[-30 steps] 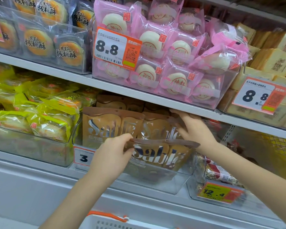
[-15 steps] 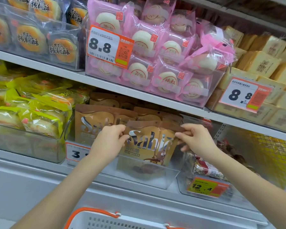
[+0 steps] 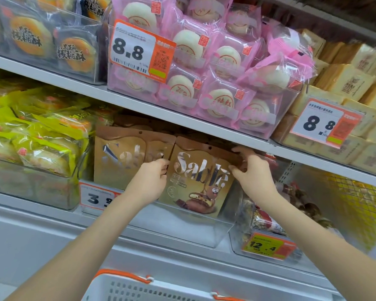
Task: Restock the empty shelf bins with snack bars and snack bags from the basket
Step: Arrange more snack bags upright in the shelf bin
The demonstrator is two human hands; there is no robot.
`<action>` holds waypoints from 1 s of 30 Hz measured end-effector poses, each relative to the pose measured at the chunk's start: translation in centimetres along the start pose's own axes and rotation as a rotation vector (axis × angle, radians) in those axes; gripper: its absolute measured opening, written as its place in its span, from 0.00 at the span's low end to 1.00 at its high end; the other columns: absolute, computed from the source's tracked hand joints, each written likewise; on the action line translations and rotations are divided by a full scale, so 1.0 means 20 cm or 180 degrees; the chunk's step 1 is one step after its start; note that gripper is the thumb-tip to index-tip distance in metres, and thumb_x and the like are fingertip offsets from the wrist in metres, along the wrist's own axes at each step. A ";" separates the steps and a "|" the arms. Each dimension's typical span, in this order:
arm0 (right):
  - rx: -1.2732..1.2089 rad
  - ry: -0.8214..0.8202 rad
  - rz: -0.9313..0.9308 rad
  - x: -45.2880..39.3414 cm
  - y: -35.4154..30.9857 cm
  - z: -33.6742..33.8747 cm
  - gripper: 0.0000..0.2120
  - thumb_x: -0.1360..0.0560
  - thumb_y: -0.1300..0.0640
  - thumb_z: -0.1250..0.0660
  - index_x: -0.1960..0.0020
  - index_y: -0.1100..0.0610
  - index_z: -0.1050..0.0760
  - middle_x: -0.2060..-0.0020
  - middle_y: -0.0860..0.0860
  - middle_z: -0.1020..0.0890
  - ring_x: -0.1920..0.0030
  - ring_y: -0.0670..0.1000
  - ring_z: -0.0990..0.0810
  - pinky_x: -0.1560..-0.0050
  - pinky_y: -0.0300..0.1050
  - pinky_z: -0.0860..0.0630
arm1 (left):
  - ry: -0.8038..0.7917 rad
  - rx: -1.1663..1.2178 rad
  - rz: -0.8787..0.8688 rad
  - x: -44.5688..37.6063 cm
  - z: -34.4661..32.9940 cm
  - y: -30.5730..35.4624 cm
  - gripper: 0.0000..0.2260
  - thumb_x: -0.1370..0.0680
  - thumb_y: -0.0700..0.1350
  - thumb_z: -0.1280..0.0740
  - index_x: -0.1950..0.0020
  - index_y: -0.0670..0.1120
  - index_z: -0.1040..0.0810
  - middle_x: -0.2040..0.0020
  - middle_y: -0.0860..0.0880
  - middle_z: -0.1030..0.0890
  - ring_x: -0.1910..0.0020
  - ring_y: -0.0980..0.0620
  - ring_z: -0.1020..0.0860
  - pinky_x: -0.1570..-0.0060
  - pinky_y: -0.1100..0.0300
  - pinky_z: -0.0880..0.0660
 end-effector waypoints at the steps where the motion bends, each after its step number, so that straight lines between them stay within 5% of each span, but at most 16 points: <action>1: 0.0058 -0.0033 0.0116 0.01 0.00 0.00 0.21 0.26 0.61 0.32 0.34 0.53 0.30 0.52 0.54 0.21 0.55 0.54 0.24 0.53 0.46 0.26 | -0.0012 -0.0083 -0.0014 0.01 0.00 0.00 0.21 0.22 0.32 0.43 0.29 0.41 0.32 0.33 0.42 0.26 0.35 0.49 0.26 0.34 0.57 0.32; 4: 0.0530 -0.0073 0.0411 0.04 -0.03 -0.02 0.25 0.26 0.59 0.31 0.32 0.50 0.34 0.49 0.54 0.26 0.52 0.56 0.27 0.54 0.50 0.27 | -0.0049 -0.0350 -0.0080 0.03 0.00 -0.01 0.21 0.22 0.36 0.40 0.29 0.46 0.31 0.34 0.45 0.24 0.36 0.48 0.25 0.36 0.51 0.28; 9: 0.1870 0.0604 0.1446 0.09 -0.13 -0.03 0.25 0.37 0.60 0.24 0.41 0.53 0.25 0.46 0.56 0.23 0.47 0.59 0.28 0.55 0.53 0.27 | 0.0013 -0.0707 -0.0100 0.08 0.04 0.02 0.19 0.22 0.40 0.39 0.31 0.52 0.29 0.36 0.48 0.23 0.40 0.46 0.23 0.43 0.48 0.24; 12: 0.1784 0.0602 0.2050 0.13 -0.20 -0.08 0.22 0.35 0.62 0.26 0.42 0.54 0.24 0.38 0.55 0.24 0.40 0.57 0.30 0.47 0.53 0.29 | 0.0641 -0.0753 0.0021 0.15 0.14 0.05 0.14 0.22 0.40 0.40 0.41 0.51 0.21 0.44 0.48 0.18 0.48 0.47 0.21 0.50 0.52 0.23; 15: 0.1327 0.0365 0.2313 0.12 -0.33 -0.15 0.21 0.33 0.65 0.27 0.42 0.56 0.23 0.39 0.54 0.23 0.44 0.58 0.24 0.50 0.52 0.23 | 0.1509 -0.0705 0.0184 0.27 0.26 0.05 0.09 0.24 0.38 0.39 0.50 0.47 0.20 0.53 0.46 0.19 0.56 0.46 0.23 0.59 0.57 0.30; 18: 0.0512 -0.0108 0.1692 0.05 -0.49 -0.22 0.18 0.25 0.62 0.34 0.35 0.56 0.28 0.38 0.52 0.26 0.47 0.56 0.23 0.55 0.51 0.23 | 0.1888 -0.0658 0.0382 0.36 0.33 0.03 0.11 0.26 0.36 0.36 0.43 0.41 0.26 0.45 0.42 0.26 0.49 0.41 0.26 0.54 0.52 0.32; 23: -0.0341 -0.0356 0.0749 -0.08 -0.59 -0.37 0.20 0.21 0.56 0.38 0.30 0.52 0.34 0.51 0.52 0.26 0.56 0.55 0.25 0.56 0.47 0.28 | 0.1586 -0.0401 0.1069 0.37 0.39 -0.02 0.29 0.25 0.40 0.34 0.28 0.38 0.42 0.33 0.38 0.35 0.40 0.36 0.30 0.45 0.47 0.31; 27: -0.0823 -0.0280 0.0403 -0.14 -0.60 -0.44 0.18 0.23 0.60 0.37 0.34 0.53 0.29 0.45 0.52 0.21 0.57 0.51 0.25 0.52 0.45 0.25 | 0.1423 -0.0137 0.1147 0.31 0.42 -0.03 0.27 0.24 0.41 0.35 0.29 0.37 0.43 0.39 0.38 0.28 0.45 0.39 0.27 0.52 0.51 0.29; 30: -0.1108 -0.0120 0.0169 -0.17 -0.59 -0.46 0.13 0.24 0.63 0.36 0.41 0.56 0.22 0.47 0.52 0.19 0.49 0.53 0.21 0.45 0.48 0.24 | 0.1420 -0.0049 0.1137 0.27 0.41 -0.03 0.27 0.24 0.42 0.35 0.30 0.37 0.43 0.40 0.39 0.25 0.44 0.39 0.25 0.51 0.51 0.27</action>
Point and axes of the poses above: each hand's wrist, its own x-axis away from the middle knuckle, its own z-axis out of the back of the hand, y = z × x, the point moved 3 cm from there along -x, towards the middle knuckle
